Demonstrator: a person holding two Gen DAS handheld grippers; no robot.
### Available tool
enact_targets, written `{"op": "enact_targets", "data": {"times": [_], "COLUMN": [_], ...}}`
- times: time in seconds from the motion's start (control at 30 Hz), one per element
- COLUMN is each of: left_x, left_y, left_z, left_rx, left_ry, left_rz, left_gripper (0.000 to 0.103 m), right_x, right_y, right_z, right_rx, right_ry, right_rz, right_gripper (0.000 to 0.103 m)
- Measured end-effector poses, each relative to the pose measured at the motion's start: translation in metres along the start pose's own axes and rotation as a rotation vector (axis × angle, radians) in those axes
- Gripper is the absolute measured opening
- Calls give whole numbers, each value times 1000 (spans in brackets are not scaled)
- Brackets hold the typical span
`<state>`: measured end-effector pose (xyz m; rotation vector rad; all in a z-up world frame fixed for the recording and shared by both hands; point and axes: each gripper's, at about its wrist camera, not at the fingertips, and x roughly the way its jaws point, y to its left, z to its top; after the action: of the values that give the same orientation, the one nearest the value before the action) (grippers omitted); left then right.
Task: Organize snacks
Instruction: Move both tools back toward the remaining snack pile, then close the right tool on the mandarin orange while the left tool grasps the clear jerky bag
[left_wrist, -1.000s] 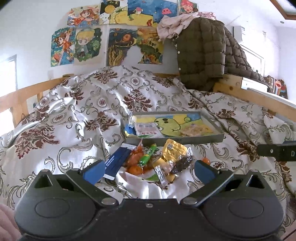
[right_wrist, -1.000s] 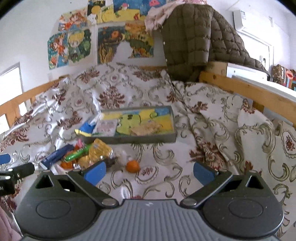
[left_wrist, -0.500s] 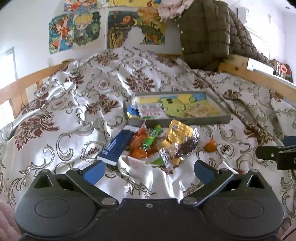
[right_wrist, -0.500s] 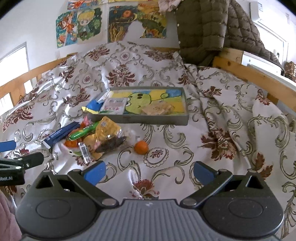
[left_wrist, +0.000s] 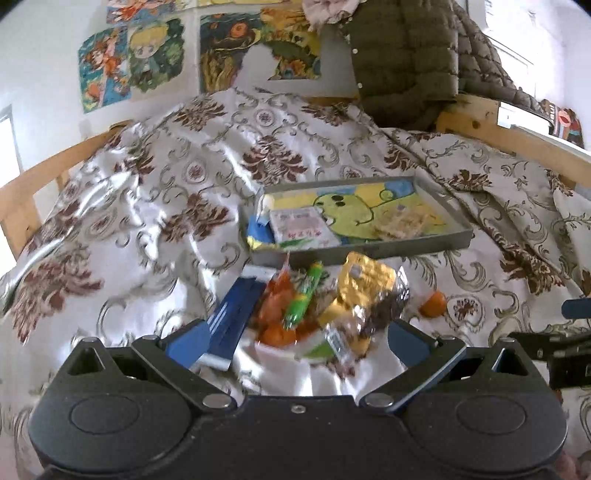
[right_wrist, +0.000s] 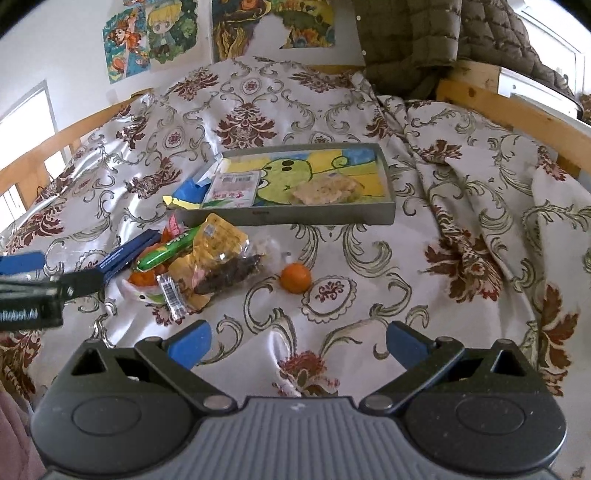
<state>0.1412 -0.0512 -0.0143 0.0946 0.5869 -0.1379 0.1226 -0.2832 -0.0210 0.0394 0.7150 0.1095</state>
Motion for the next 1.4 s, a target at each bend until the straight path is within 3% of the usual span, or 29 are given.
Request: {"op": "enact_targets", "data": {"times": [0.5, 0.67, 0.9, 1.0, 1.17, 1.4], "left_x": [55, 64, 67, 72, 87, 104], "left_y": [-15, -10, -6, -13, -28, -30], "left_z": [19, 24, 16, 13, 5, -2], "left_rx": [118, 149, 174, 207, 348, 386], "left_ry": [6, -37, -114, -87, -12, 66], "left_rz": [-89, -149, -248, -289, -235, -278], "left_gripper": [102, 102, 102, 102, 102, 102], "right_x": [16, 20, 38, 47, 67, 91], "right_y": [-20, -20, -24, -22, -10, -5], "right_z": [14, 20, 20, 22, 20, 18], "right_rx": [49, -5, -41, -90, -200, -288], "right_ry": [-79, -122, -80, -76, -39, -20], "right_rz": [4, -12, -19, -14, -41, -41], "right_gripper": [103, 103, 103, 103, 103, 103]}}
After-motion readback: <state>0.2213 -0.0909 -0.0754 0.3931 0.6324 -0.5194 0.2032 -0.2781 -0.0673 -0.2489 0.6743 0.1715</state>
